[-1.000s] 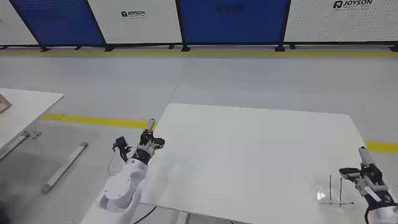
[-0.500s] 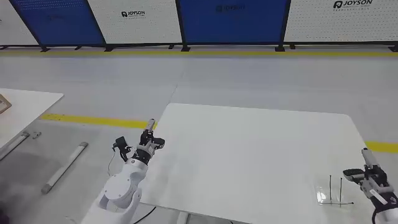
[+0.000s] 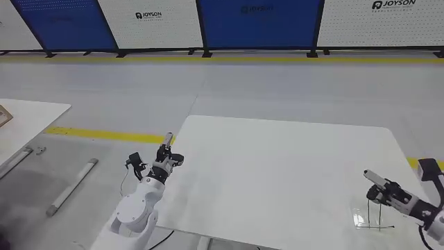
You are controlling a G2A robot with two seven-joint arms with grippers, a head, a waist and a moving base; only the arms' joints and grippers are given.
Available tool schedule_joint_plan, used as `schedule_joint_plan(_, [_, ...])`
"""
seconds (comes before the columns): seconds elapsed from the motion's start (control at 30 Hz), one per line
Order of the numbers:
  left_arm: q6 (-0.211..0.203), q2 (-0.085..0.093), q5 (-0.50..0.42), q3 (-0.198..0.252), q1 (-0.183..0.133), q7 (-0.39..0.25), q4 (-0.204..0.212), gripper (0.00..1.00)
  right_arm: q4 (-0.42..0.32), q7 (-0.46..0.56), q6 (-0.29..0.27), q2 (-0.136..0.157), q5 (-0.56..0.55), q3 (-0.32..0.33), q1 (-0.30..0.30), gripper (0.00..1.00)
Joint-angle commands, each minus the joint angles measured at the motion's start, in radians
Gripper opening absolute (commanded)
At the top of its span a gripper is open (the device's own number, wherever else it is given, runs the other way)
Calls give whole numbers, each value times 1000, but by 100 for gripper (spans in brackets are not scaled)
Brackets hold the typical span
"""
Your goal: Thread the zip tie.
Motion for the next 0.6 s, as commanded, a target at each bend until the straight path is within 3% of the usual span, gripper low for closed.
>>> schedule_joint_plan(0.0, [0, 0, 0, 0, 0, 0, 0, 100, 0, -3, 0, 0, 2, 0, 0, 100])
schedule_joint_plan(0.33, [0, 0, 0, 0, 0, 0, 0, 100, -6, 9, -12, 0, 1, -5, -1, 100])
schedule_joint_plan(0.57, [0, 0, 0, 0, 0, 0, 0, 100, 110, 265, -128, 28, 76, 65, 28, 100])
